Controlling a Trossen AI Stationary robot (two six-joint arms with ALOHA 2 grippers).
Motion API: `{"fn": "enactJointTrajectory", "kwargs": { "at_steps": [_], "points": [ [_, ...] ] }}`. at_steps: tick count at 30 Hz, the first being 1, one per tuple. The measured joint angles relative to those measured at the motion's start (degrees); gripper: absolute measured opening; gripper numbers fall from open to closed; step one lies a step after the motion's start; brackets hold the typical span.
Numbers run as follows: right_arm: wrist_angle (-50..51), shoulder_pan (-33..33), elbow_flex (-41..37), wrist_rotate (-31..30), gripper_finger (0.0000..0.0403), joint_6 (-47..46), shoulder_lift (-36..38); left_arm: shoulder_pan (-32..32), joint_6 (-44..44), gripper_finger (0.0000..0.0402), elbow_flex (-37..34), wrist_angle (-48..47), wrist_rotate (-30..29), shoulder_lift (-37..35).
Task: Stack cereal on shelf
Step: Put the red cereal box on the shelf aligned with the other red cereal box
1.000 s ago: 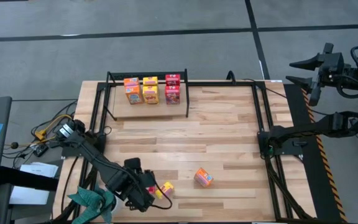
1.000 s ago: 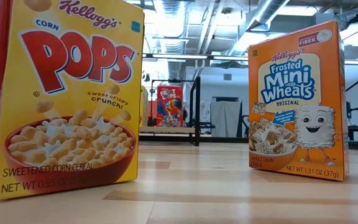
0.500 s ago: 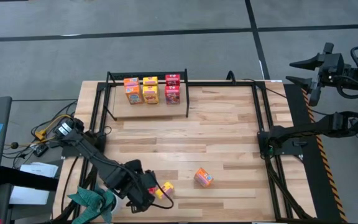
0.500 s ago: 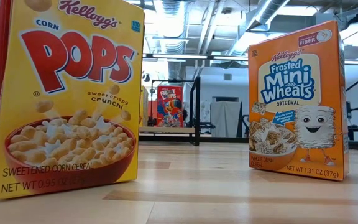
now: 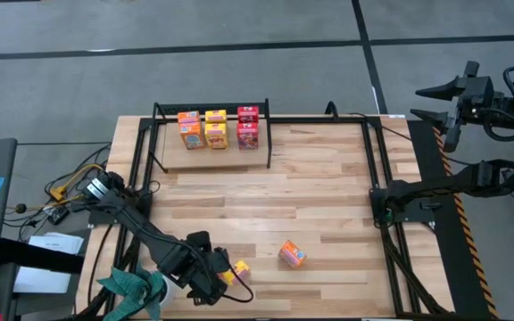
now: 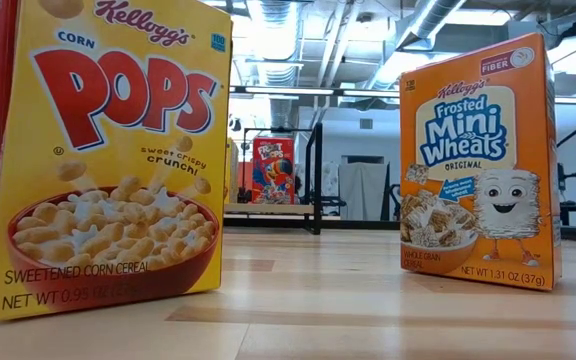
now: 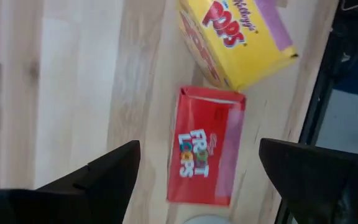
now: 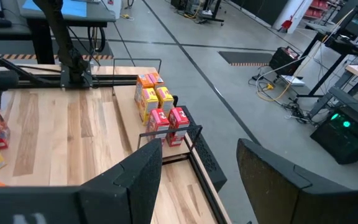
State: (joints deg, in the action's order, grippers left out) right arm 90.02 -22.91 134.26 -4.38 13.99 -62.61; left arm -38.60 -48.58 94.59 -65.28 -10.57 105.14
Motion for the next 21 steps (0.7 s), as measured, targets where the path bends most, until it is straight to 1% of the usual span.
{"fn": "enactJointTrajectory", "kwargs": {
  "at_steps": [5,12,14,21],
  "points": [
    [0.0,0.0,0.0,0.0,0.0232,0.0,0.0,0.0,-0.5,0.0320,-3.2,4.3,2.5,0.0],
    [0.0,0.0,0.0,-0.1,0.0232,0.0,0.0,0.1,1.6,0.0317,-4.0,5.7,2.4,0.0],
    [0.0,0.0,0.0,-0.1,0.0232,0.0,0.0,0.2,2.4,0.0307,-4.0,5.6,2.3,0.0],
    [0.0,0.0,0.0,-0.1,0.0232,0.0,0.0,0.2,3.0,0.0252,-4.0,4.8,1.2,0.0]
  ]
}}
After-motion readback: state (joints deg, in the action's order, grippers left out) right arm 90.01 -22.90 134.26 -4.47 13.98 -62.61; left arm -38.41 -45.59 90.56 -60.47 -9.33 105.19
